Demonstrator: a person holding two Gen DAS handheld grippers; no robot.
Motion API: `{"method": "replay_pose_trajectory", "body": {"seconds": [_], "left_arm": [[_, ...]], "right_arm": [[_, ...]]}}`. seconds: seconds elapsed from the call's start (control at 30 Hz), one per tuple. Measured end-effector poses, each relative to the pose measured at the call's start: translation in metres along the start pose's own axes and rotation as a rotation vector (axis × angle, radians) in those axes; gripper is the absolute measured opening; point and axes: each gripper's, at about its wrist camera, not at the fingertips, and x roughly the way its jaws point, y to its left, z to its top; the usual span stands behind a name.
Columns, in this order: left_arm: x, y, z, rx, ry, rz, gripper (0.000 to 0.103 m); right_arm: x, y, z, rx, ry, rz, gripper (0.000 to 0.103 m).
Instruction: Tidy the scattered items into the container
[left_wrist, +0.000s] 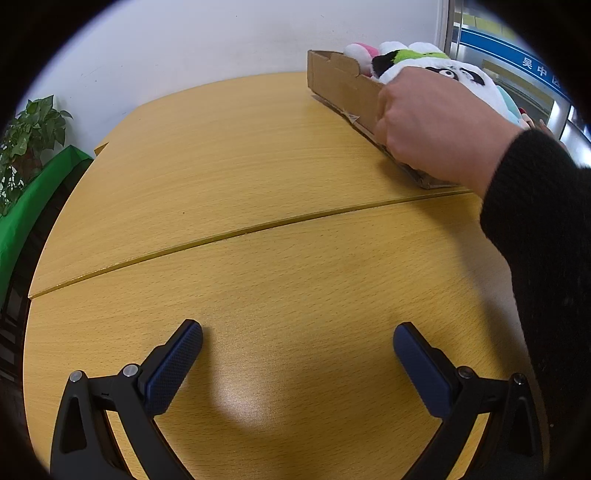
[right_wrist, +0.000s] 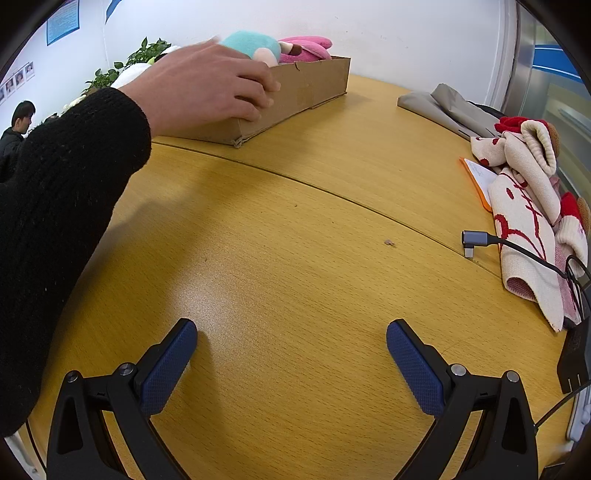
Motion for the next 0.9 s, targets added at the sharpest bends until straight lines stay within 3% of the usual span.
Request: {"method": "replay_pose_trajectory", "body": {"seconds": [0.9], "left_arm": [[-0.0017, -0.0032, -0.0022, 0.003, 0.000, -0.002, 0.103]], "right_arm": [[0.0003, 0.0000, -0.0003, 0.000, 0.000, 0.000, 0.103]]}}
